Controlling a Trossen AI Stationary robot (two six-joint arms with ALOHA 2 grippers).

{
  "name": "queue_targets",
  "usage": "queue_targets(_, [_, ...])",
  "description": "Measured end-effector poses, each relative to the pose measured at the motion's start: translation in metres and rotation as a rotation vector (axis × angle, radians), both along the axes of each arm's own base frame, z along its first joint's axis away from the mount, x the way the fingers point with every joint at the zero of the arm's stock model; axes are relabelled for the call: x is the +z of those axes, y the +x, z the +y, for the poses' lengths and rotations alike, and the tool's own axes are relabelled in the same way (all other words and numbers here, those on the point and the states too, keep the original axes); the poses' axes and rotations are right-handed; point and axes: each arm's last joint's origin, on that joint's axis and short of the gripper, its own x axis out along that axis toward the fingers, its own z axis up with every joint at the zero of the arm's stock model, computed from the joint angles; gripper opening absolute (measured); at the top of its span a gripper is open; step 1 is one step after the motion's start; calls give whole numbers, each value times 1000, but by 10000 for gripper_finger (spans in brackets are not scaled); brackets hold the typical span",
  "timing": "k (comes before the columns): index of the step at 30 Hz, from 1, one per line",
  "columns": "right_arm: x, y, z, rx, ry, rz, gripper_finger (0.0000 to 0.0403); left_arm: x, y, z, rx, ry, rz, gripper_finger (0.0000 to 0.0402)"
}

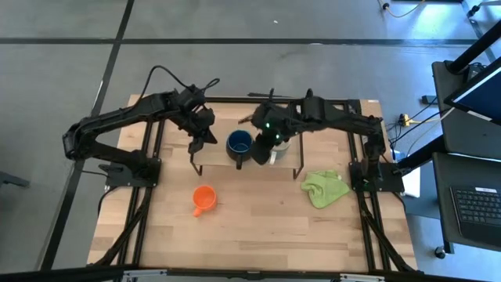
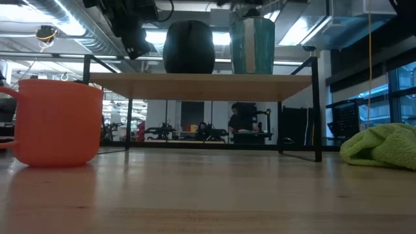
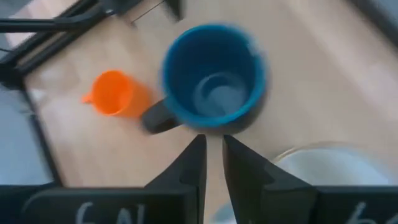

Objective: Stack small to large cups/mugs on shelf
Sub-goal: Put the black and blue mug on the shelf

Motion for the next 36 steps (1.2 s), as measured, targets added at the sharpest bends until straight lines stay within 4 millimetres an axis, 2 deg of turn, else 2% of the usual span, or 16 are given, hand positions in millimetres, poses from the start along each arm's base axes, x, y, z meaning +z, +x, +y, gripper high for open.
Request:
queue_targets(6, [1,3,26,-43,118,-37,55,2,0,9,20,31,-39,0])
queue_targets(13, [-18,33,49,-40,178,-92,55,-12,14,17,-17,51,-12,0])
queue_targets(19, [-35,46,58,-72,205,-61,55,-18,20,23,-31,79,-14,0])
queue_targets(29, [-35,46,64,-162,170,-90,53,-15,17,37,-19,138,-68,0])
queue_targets(36, [-41,50,62,-188,138,-82,30,-14,18,37,-23,141,-77,0])
